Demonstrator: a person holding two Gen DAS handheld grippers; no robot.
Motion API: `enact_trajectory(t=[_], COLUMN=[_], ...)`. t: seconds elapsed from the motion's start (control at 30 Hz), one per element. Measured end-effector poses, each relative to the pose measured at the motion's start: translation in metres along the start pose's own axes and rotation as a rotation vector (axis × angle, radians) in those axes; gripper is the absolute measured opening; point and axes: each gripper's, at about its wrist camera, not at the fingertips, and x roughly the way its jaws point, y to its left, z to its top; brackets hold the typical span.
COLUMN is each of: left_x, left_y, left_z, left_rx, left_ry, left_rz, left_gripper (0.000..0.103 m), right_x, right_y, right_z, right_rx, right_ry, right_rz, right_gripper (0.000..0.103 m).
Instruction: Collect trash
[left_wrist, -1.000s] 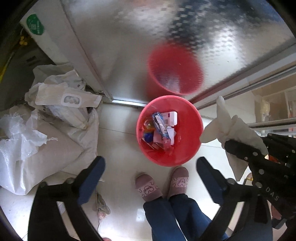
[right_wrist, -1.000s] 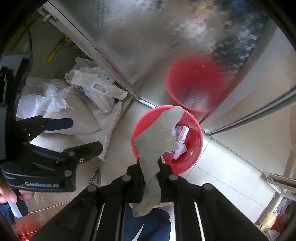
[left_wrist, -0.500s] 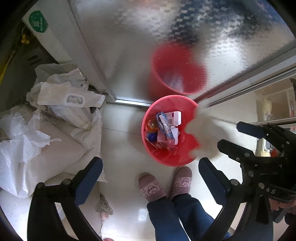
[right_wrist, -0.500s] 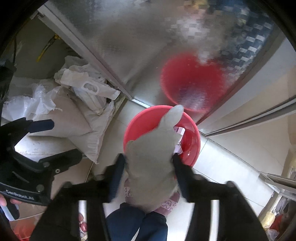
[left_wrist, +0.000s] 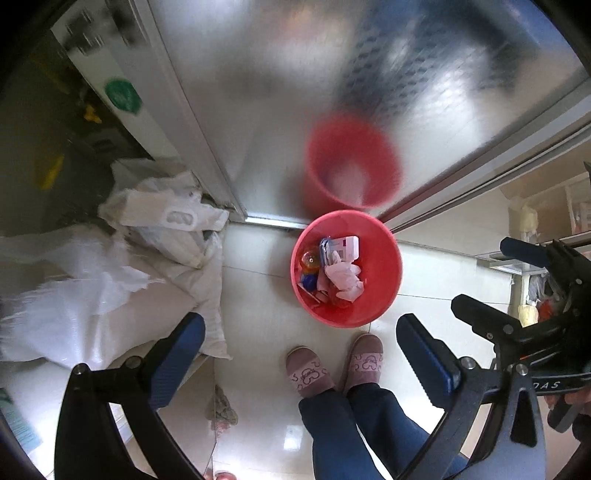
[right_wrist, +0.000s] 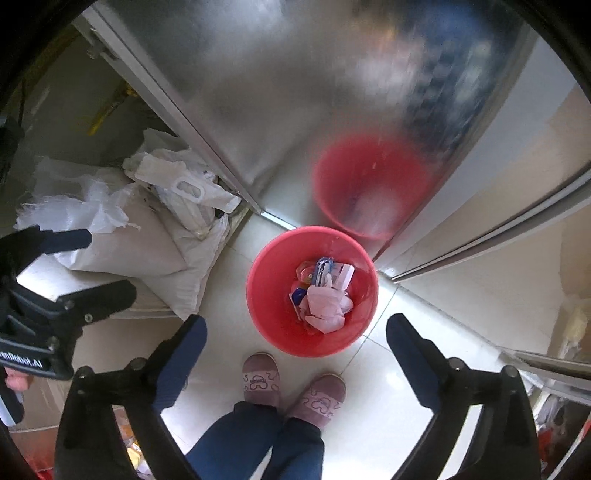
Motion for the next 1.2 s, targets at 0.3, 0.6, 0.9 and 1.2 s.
enact_trajectory(t=[0.3,0.6,0.9,1.2], left_x=[-0.119,-0.232,-0.326,-0.425], left_y=[-0.014,-0.037,-0.071,-0.083], left_z=[-0.004,-0.015,-0.034,-0.048], left_rx=[0.01,-0.006,-0.098,-0.119], left_ry=[-0.072,-0.163,-0.332,-0.551], left_rz=[0.006,0.016,0.049,0.095], left_gripper=[0.103,0.103,0.103,0.103], right_x=[-0.11,-0.212,-0.299,-0.382], right_y=[0.011,0.017,0.019,0.023], right_z=[0.001,0.0,-0.008,-0.012], right_rx=[0.033,0.059,-0.053,-0.093], right_ry=[-0.084,-0.151,-0.291,-0.455], right_rz=[-0.018,-0.029,-0.037,0.0], right_gripper=[0.102,0.102,0.102,0.102])
